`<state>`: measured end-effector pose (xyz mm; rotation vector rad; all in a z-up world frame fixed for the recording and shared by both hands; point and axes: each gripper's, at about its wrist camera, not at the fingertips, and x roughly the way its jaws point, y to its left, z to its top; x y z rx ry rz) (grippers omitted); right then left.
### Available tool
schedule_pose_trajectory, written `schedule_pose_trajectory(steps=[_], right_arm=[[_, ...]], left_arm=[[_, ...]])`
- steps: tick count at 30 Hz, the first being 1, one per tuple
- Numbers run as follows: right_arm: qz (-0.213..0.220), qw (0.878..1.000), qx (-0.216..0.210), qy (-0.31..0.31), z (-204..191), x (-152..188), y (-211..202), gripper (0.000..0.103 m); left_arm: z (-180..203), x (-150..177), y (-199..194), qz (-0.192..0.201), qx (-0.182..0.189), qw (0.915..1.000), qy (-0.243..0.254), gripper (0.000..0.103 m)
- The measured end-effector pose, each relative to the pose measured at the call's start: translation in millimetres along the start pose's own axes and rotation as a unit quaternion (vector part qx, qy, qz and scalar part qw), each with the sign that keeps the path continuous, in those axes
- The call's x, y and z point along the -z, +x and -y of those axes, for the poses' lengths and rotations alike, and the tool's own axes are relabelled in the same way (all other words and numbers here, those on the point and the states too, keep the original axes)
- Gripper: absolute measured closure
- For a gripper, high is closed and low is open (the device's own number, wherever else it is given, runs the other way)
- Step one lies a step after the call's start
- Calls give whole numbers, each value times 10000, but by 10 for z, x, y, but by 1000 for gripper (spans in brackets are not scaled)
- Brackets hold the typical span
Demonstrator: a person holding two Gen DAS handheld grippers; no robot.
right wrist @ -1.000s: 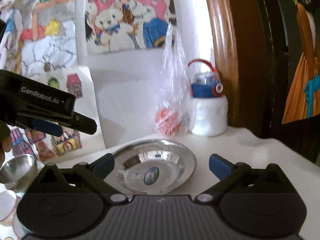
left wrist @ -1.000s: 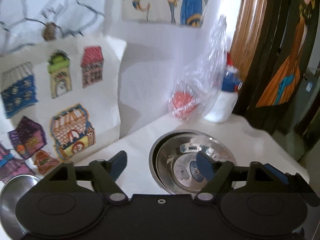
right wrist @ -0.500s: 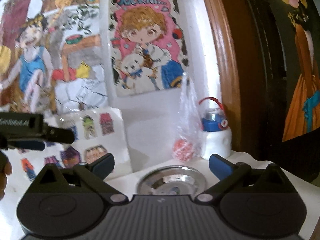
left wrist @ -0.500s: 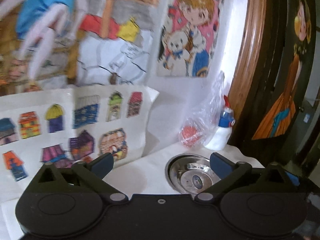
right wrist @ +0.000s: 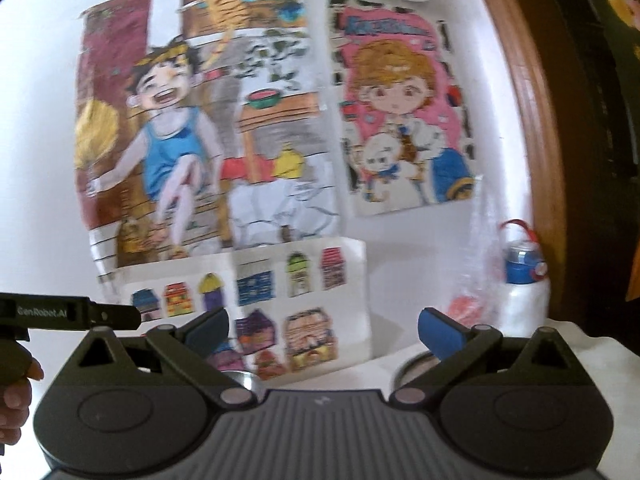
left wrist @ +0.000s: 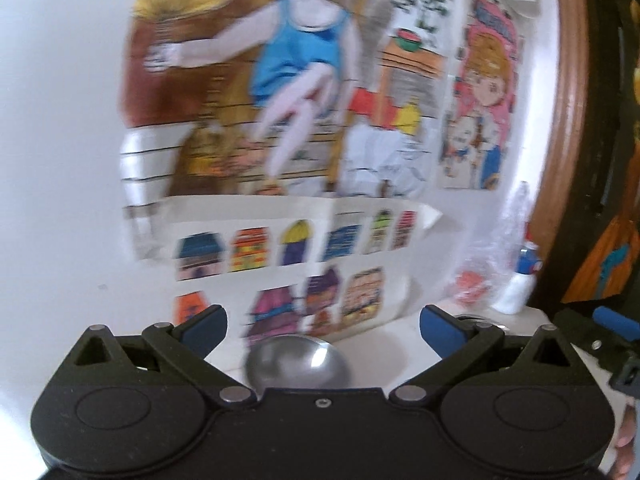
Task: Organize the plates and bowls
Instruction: 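Withdraw the right gripper toward the deep steel bowl, then move the right gripper to the deep steel bowl's rim and close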
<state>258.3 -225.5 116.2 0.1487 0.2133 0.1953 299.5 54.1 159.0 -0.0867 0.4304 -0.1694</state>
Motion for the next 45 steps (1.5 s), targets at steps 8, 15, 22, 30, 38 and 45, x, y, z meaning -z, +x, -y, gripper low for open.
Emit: schedule_pose_trajectory(steps=[8, 15, 22, 30, 38, 45], right_arm=[[-177, 9993, -294, -145, -426, 105, 219, 0], [-371, 9983, -367, -244, -719, 249, 457, 0], [-580, 9970, -352, -369, -811, 482, 770, 0], [-1001, 9940, -146, -407, -790, 756, 1155, 0], [-1577, 9855, 398, -484, -771, 940, 1537, 0], [-1833, 9806, 396, -576, -747, 1027, 1752, 0]], left_arm=[[-489, 192, -82, -202, -658, 9972, -305, 1], [-733, 385, 34, -392, -1046, 9930, -374, 1], [-898, 541, 336, -644, -1041, 9915, -450, 1], [-1010, 694, 721, -964, -853, 9897, -620, 1], [-1067, 781, 1128, -1313, -633, 9853, -890, 1], [-1030, 797, 1365, -1405, -516, 9814, -1201, 1]])
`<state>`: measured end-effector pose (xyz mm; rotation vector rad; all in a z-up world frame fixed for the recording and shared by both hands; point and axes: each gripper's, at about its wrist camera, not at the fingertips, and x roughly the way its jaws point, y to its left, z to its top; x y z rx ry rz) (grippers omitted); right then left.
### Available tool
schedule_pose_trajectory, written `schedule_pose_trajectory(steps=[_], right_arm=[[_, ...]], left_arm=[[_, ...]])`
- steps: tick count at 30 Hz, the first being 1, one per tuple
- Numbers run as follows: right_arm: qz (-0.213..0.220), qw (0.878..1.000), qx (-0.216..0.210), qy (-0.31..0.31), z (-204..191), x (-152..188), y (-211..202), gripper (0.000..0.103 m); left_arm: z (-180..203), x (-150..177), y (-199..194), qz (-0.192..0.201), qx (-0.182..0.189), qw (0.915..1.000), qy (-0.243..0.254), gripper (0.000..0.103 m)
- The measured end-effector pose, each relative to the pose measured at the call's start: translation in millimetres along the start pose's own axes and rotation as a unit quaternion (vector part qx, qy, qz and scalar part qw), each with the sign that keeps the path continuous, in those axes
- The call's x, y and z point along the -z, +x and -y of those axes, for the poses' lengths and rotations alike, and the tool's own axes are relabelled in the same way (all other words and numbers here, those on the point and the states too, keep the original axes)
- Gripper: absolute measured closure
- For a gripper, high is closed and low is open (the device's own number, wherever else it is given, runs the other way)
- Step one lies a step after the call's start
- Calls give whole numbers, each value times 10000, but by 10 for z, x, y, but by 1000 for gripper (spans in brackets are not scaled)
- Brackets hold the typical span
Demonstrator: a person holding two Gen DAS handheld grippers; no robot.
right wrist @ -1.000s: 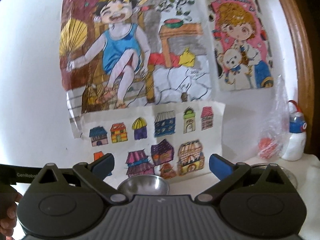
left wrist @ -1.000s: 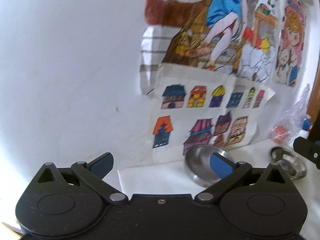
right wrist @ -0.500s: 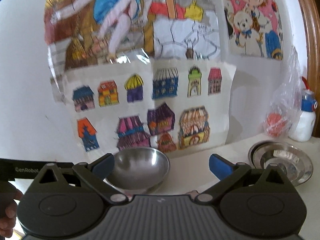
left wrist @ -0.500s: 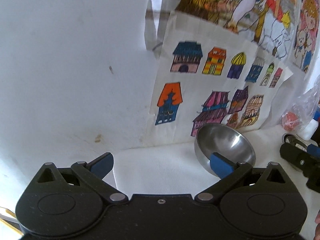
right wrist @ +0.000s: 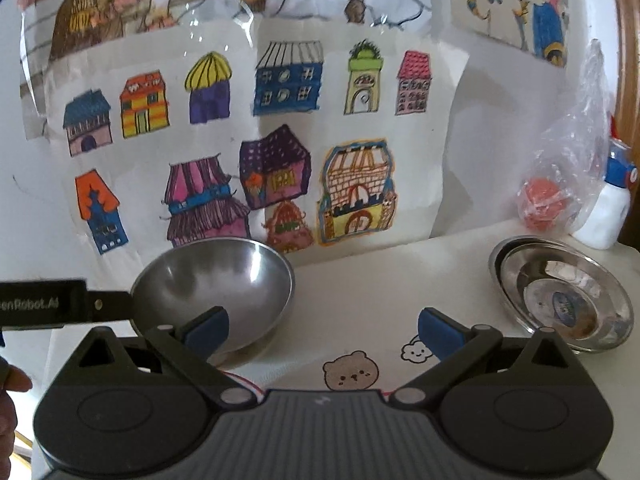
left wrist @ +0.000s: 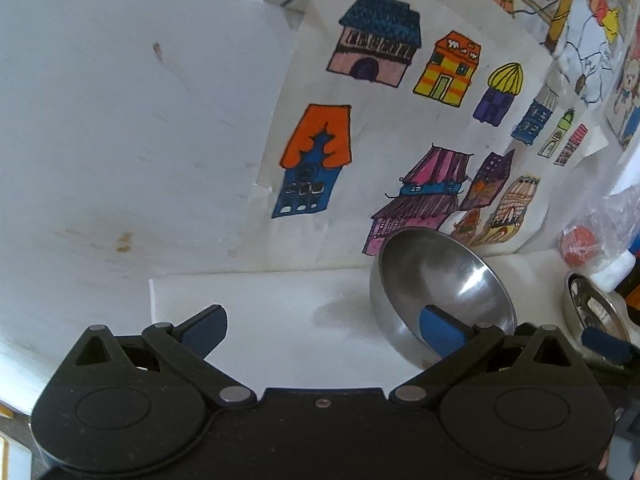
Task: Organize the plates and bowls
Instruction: 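Move the right gripper to the deep steel bowl's rim and close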
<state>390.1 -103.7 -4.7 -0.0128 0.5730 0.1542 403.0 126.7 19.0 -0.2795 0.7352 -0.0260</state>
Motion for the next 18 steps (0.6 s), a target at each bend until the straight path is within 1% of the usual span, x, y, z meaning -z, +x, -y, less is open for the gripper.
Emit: schedule_pose_trajectory(steps=[4, 14, 18], right_arm=[[-65, 9999, -57, -102, -23, 5, 97, 0], [-216, 9994, -263, -28, 12, -16, 219, 1], [-232, 9990, -392, -2, 9, -12, 238, 4]], left_arm=[[54, -9, 93, -21, -11, 10000, -76, 1], [193, -26, 248, -81, 119, 9999, 42, 1], [225, -33, 292, -88, 133, 9999, 64, 1]])
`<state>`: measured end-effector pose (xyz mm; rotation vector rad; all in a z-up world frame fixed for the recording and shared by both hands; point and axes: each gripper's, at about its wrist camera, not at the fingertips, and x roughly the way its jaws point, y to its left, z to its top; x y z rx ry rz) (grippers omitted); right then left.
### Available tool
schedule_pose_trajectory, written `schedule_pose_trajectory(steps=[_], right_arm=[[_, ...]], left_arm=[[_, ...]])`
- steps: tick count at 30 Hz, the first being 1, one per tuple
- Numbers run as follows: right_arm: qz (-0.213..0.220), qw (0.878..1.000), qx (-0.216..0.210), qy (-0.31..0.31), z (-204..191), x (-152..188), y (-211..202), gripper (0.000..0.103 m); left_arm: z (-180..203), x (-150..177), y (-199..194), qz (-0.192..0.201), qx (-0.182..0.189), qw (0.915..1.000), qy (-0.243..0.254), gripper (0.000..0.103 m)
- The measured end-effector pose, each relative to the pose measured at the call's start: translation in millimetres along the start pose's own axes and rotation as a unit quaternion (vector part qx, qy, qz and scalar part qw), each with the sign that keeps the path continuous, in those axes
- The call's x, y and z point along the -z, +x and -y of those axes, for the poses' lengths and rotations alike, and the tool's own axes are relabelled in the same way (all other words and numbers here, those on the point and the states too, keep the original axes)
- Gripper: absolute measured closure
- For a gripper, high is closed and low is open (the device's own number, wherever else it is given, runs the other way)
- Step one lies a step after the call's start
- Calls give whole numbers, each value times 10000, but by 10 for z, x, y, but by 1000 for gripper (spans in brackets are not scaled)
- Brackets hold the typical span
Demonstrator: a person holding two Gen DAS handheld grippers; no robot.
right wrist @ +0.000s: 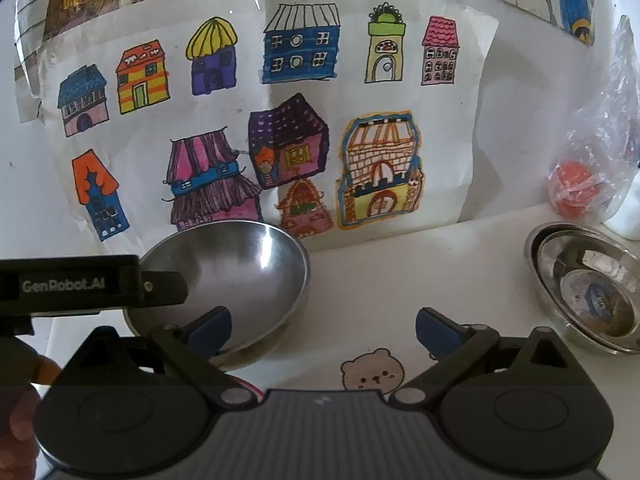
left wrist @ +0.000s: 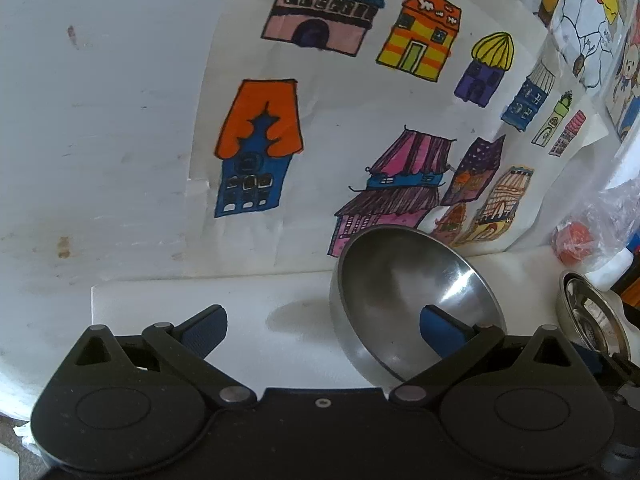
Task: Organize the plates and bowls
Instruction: 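Move the right gripper to the deep steel bowl's rim and close, then lift the deep steel bowl with the right gripper and carry it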
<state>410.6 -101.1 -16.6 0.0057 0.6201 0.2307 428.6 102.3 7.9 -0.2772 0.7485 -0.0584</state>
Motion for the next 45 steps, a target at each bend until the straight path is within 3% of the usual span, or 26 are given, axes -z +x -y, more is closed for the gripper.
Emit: schedule_pose_trajectory(steps=[8, 17, 19, 23, 30, 38, 45], right_arm=[[-25, 9995, -246, 192, 7, 11, 25, 15], [-33, 9978, -564, 354, 5, 25, 28, 34], [4, 9976, -603, 352, -3, 28, 24, 41], [32, 9970, -666, 391, 3, 31, 34, 52], [-73, 9948, -865, 528, 12, 33, 63, 57], [-37, 9929, -902, 774, 49, 44, 47, 72], [226, 9934, -817, 778, 28, 33, -76, 74]], left_arm=[[23, -14, 52, -114, 37, 9999, -45, 6], [27, 12, 108, -274, 222, 9993, -82, 30], [31, 13, 100, -219, 209, 9995, -69, 43], [46, 11, 78, -137, 215, 9997, -8, 58], [36, 12, 44, -128, 295, 9994, -100, 79], [45, 10, 25, -108, 254, 9996, -58, 80], [66, -12, -71, 46, 317, 9995, -49, 81]])
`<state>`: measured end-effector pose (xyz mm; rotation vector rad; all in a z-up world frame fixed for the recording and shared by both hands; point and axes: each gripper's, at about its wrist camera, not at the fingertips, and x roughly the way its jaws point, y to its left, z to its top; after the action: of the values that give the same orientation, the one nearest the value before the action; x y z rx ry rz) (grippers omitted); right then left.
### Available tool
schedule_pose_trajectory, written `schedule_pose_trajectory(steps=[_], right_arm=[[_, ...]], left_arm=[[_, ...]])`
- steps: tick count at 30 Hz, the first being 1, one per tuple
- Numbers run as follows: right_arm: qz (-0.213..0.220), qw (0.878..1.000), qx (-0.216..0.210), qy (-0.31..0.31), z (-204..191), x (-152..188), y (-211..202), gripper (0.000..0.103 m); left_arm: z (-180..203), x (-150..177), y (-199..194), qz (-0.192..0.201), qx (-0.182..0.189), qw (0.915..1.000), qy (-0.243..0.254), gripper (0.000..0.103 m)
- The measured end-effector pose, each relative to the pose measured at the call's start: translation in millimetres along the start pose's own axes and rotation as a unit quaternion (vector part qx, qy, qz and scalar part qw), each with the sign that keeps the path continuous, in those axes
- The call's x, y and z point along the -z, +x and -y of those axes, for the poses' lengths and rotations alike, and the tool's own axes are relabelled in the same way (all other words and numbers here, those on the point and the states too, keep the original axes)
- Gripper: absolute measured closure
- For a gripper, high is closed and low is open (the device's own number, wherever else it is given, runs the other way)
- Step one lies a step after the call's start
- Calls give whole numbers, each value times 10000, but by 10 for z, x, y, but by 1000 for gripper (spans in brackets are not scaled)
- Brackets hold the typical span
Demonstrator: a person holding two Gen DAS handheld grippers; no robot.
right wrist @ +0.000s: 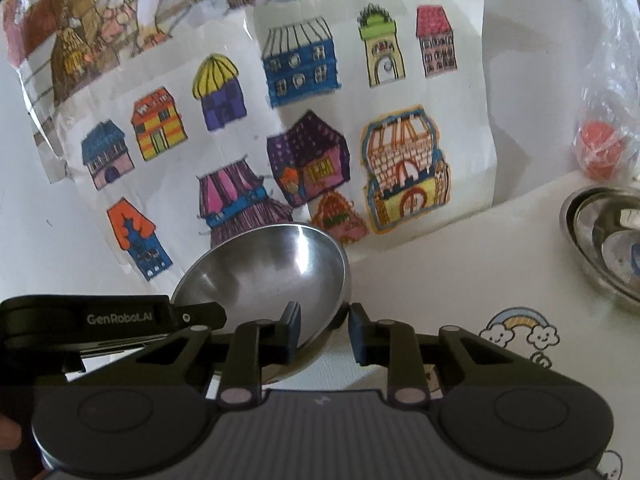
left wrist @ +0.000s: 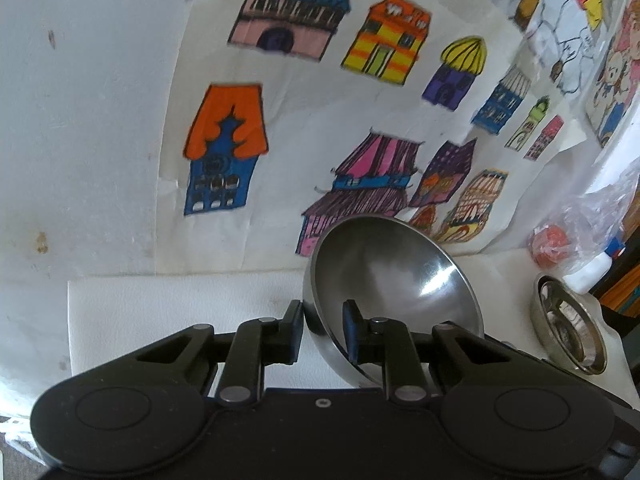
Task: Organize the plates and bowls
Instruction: 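Lift the deep steel bowl with the right gripper and carry it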
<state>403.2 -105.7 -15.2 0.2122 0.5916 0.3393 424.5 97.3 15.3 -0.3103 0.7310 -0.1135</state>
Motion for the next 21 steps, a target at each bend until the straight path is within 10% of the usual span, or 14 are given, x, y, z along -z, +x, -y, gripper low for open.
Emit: schedule_pose_trajectory(steps=[21], right_arm=[[889, 9952, -349, -193, -128, 162, -1322, 74]], left_arm=[[538, 239, -1259, 761, 98, 9963, 391, 80]])
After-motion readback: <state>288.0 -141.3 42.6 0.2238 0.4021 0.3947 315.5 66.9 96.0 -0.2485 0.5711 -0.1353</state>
